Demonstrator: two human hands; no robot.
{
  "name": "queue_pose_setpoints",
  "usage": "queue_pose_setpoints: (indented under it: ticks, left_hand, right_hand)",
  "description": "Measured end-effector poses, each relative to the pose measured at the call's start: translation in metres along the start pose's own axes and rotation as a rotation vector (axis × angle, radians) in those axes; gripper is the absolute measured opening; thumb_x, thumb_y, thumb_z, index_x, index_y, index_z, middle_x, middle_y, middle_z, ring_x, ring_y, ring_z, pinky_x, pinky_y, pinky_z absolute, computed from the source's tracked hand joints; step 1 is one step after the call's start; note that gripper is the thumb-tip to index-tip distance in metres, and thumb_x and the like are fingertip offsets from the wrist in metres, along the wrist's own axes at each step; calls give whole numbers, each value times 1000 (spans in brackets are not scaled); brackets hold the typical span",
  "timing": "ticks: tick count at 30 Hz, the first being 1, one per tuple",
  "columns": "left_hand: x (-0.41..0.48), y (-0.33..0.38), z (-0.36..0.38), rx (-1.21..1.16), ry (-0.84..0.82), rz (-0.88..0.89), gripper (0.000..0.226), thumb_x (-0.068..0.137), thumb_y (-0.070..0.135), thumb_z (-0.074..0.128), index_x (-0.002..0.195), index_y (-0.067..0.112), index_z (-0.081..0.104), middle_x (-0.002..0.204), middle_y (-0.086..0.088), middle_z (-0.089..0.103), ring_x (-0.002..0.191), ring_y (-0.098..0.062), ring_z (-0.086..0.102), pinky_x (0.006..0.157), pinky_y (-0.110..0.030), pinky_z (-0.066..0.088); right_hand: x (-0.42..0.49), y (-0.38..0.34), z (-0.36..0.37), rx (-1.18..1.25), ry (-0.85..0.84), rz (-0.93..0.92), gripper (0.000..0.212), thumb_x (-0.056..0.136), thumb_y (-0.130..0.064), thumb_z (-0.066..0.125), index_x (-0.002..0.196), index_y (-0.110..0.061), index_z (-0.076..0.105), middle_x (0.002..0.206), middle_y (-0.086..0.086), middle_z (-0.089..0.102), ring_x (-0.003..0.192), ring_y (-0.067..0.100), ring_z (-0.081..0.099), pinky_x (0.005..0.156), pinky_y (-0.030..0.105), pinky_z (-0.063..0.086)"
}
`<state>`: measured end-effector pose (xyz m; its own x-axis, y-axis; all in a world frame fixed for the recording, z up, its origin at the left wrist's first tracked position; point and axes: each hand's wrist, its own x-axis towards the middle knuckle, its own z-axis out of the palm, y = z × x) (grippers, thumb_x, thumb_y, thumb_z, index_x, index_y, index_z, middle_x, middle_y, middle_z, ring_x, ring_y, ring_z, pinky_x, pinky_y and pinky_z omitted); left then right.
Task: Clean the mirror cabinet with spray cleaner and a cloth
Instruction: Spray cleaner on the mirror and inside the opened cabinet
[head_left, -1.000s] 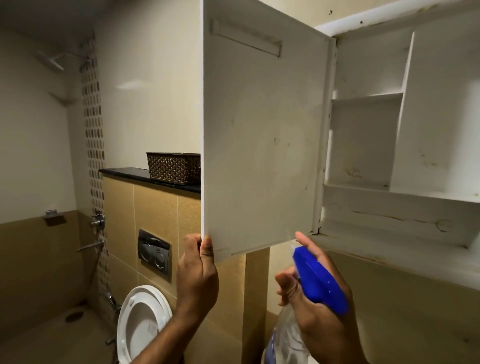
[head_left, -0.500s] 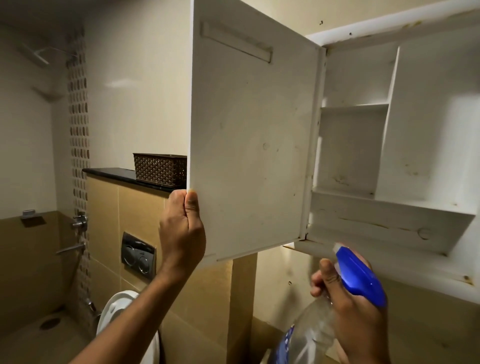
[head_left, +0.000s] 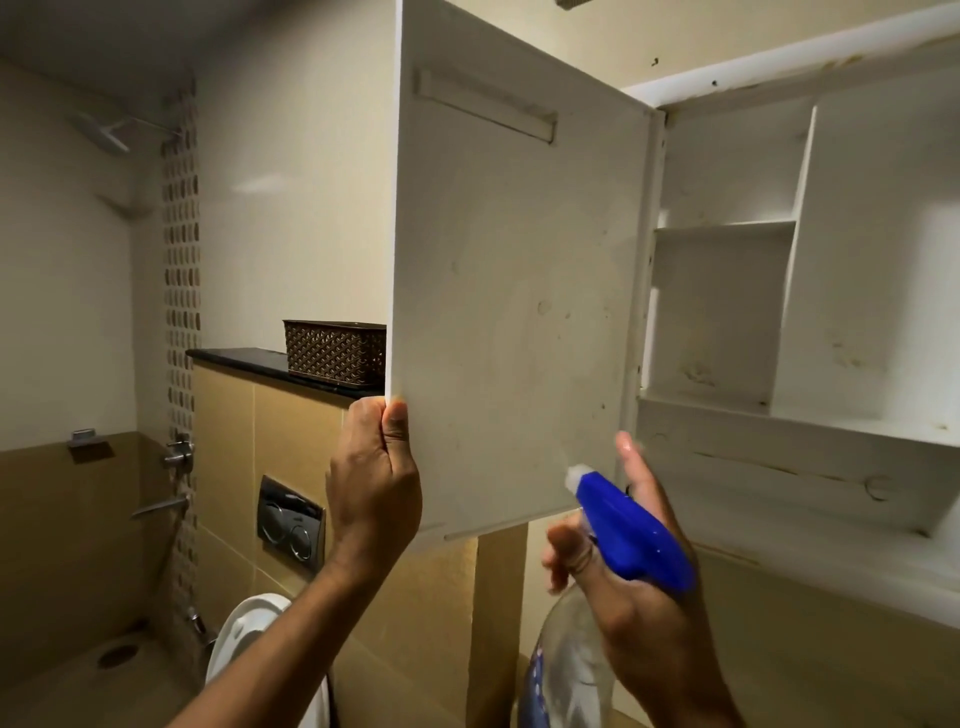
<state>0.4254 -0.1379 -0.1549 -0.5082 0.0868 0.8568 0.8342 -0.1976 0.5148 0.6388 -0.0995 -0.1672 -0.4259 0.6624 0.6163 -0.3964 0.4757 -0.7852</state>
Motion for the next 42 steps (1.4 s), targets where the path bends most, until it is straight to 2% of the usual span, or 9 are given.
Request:
queue_pose_setpoints:
  ticks: [3, 8, 14, 19, 24, 29, 34, 39, 42]
  left_hand:
    - [0, -1, -2, 13, -11, 2, 53, 94, 56, 23, 95, 12, 52, 86, -2, 53, 68, -4, 52, 50, -12, 38]
    - [0, -1, -2, 19, -30, 8, 54, 94, 58, 23, 96, 12, 51, 87, -1, 53, 71, -2, 55, 46, -11, 41]
    - [0, -1, -3, 10, -11, 10, 48, 94, 58, 25, 95, 17, 49, 91, -1, 55, 72, -11, 58, 51, -34, 56]
    - [0, -1, -2, 20, -13, 14, 46, 94, 57, 25, 96, 18, 49, 91, 0, 55, 72, -10, 58, 51, -33, 56]
    - [0, -2, -2, 26, -22, 20, 48, 94, 58, 24, 97, 17, 49, 91, 1, 55, 71, -8, 58, 50, -27, 54]
    - [0, -1, -2, 33, -14, 21, 45, 95, 56, 24, 95, 18, 48, 88, 2, 54, 70, -8, 57, 49, -33, 54]
    - [-1, 0, -5, 36, -24, 18, 50, 94, 59, 23, 97, 17, 51, 87, 5, 54, 70, -9, 58, 49, -34, 55]
    - [-2, 3, -6, 40, -29, 11, 52, 92, 62, 22, 97, 18, 51, 88, 4, 55, 71, -10, 59, 50, -36, 56]
    - [-1, 3, -8, 42, -36, 7, 53, 92, 63, 23, 96, 19, 52, 88, 5, 56, 71, -10, 59, 52, -37, 57]
  right_hand:
    - [5, -4, 14, -6, -52, 56, 89, 58, -49, 85, 133, -56, 38, 98, 12, 69, 72, 31, 66, 68, 35, 59]
    - [9, -9, 16, -57, -18, -90, 86, 71, -25, 72, 144, -40, 27, 82, 6, 73, 79, 17, 72, 73, 13, 53]
    - [11, -6, -4, -92, 214, -65, 65, 73, -29, 73, 134, -34, 50, 80, 4, 72, 63, 22, 69, 55, 26, 56]
    - [16, 2, -28, -160, 319, -89, 63, 78, -32, 73, 136, -33, 46, 82, 4, 74, 73, 18, 72, 76, 34, 54]
    - [12, 6, -45, -89, 437, -33, 53, 74, -32, 73, 125, -25, 58, 63, 9, 65, 49, 15, 60, 48, 19, 52]
    - [14, 1, -51, -154, 388, -73, 64, 77, -36, 70, 136, -30, 45, 78, 3, 74, 76, 18, 72, 87, 37, 55]
    - [17, -19, -42, -94, 297, -121, 60, 75, -24, 70, 132, -27, 53, 68, 14, 67, 55, 21, 63, 52, 25, 56]
    - [20, -37, -25, -129, 84, -156, 69, 76, -26, 69, 140, -30, 44, 83, 7, 72, 76, 20, 72, 78, 32, 55]
    - [19, -42, -14, -61, 30, -142, 68, 74, -18, 68, 137, -31, 47, 80, 10, 71, 67, 23, 69, 62, 31, 58]
